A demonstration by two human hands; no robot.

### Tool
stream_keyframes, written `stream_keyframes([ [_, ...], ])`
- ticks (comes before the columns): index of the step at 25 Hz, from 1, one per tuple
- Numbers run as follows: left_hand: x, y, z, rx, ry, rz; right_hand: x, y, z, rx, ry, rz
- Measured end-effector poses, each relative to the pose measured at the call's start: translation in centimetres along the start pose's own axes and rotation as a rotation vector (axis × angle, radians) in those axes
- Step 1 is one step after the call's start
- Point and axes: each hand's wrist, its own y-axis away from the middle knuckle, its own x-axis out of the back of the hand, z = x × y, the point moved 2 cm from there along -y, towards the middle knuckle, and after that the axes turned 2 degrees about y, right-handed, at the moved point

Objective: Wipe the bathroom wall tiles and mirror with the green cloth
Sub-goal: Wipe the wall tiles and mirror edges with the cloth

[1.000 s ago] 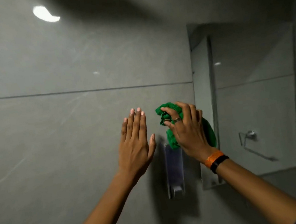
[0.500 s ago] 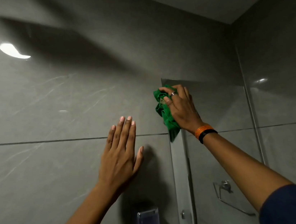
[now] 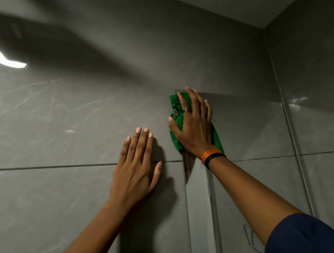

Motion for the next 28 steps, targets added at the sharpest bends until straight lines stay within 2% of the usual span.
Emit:
stream_keyframes([
  [5, -2.2, -0.6, 1.5, -0.008, -0.039, 0.020, -0.7, -3.3, 1.7, -0.057, -0.020, 0.105],
  [13, -3.1, -1.6, 2.4, 0.009, -0.072, 0.028, -0.9, -4.5, 9.5, -0.234, 0.108, 0.204],
  [28, -4.9, -1.9, 3.0, -0.046, -0.030, 0.165, -0.1, -1.6, 27.2, -0.550, 0.305, 0.071],
])
